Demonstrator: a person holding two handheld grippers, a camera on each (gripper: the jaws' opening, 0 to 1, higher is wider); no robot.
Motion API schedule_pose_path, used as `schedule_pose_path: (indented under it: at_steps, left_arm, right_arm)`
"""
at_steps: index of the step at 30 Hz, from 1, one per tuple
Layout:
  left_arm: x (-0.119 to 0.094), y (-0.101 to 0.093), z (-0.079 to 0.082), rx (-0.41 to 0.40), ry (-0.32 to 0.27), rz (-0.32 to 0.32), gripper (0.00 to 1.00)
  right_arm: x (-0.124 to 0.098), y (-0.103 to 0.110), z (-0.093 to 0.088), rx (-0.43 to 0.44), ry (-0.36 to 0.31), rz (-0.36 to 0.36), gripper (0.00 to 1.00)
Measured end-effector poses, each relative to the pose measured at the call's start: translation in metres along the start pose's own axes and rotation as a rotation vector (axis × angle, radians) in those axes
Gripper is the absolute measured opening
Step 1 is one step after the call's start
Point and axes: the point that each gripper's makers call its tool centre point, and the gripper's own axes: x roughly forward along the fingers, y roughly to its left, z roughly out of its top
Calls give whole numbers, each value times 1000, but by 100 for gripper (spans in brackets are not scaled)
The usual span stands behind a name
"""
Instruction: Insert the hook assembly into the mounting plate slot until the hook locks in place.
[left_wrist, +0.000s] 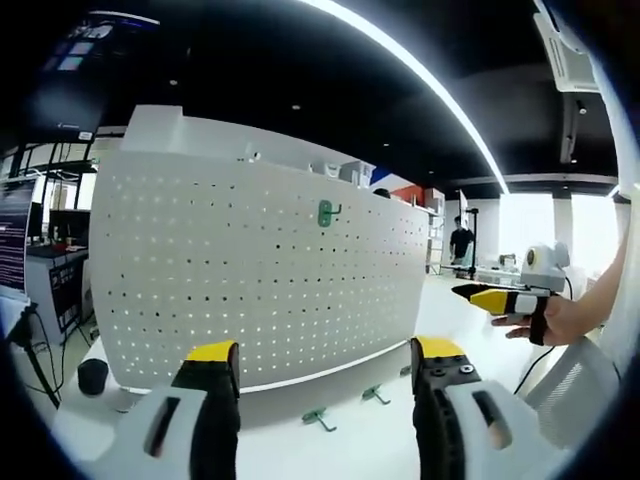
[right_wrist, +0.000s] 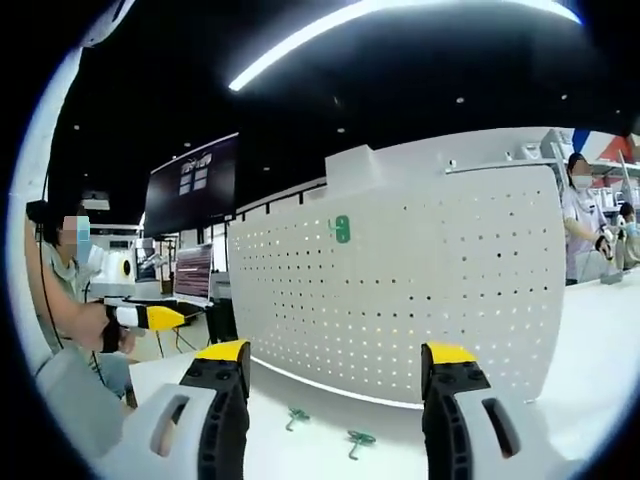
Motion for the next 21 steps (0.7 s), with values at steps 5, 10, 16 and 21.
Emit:
schedule_pose_path:
  at_steps: [5,10,16,21]
  left_arm:
    - [-3,0,-2,-2,4,0,72]
    - [-4,-2,-3,-1,8,-2,72]
    - [-3,-4,-4,6,14,-4,72]
    - [5,-11,-9,66,51,-61,74]
  right_arm:
    - [-3,3,0,-4,-12,-3,68]
    - [-5,3,0,3,-17,-8,68]
    - [-6,2,-1,3,-17,-12,68]
    - [-6,2,-2,5,-14,-13,68]
